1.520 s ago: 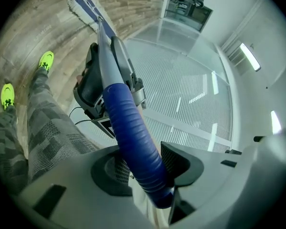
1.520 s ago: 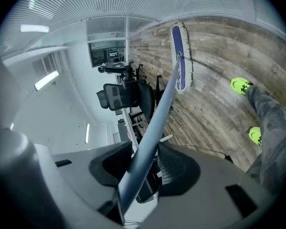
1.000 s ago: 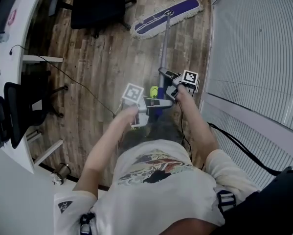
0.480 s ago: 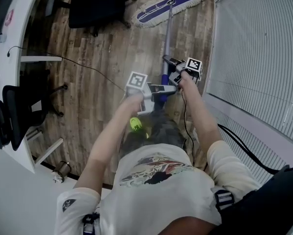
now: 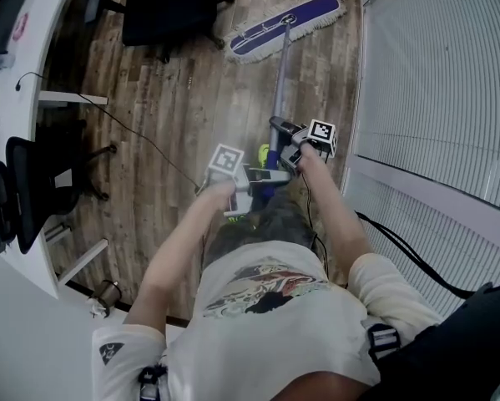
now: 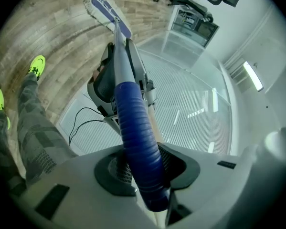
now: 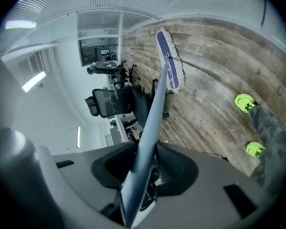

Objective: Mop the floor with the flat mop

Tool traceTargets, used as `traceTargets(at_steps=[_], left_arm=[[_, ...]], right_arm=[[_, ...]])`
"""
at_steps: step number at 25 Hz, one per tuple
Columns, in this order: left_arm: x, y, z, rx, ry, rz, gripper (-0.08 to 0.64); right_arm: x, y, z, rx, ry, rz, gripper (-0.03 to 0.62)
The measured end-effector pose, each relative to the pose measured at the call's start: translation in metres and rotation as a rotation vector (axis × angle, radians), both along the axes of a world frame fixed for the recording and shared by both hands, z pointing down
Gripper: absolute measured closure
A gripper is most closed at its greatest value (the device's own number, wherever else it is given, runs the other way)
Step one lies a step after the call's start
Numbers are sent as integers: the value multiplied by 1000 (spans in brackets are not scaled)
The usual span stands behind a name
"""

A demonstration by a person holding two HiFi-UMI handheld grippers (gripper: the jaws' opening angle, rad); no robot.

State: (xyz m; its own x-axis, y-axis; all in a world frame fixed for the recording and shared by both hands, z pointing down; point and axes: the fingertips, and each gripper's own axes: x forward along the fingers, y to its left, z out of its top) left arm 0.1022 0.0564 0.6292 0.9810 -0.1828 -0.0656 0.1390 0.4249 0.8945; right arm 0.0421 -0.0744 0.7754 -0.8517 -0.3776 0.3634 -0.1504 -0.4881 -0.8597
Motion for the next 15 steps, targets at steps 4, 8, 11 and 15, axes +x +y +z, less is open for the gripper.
traceTargets(at_steps=[4, 8, 11, 15], left_arm=[[-43, 96, -14, -3, 13, 50, 443], [-60, 168, -20, -6, 7, 94, 443], [-70, 222, -26, -15, 9, 118, 443], [-81, 286, -29, -18, 11, 158, 443]], right_arm=[[-39, 93, -14, -5, 8, 25, 459], [-53, 164, -19, -20, 7, 39, 460], [-61, 218, -22, -27, 0, 57, 460], [-71, 282, -26, -33, -9, 71, 459]])
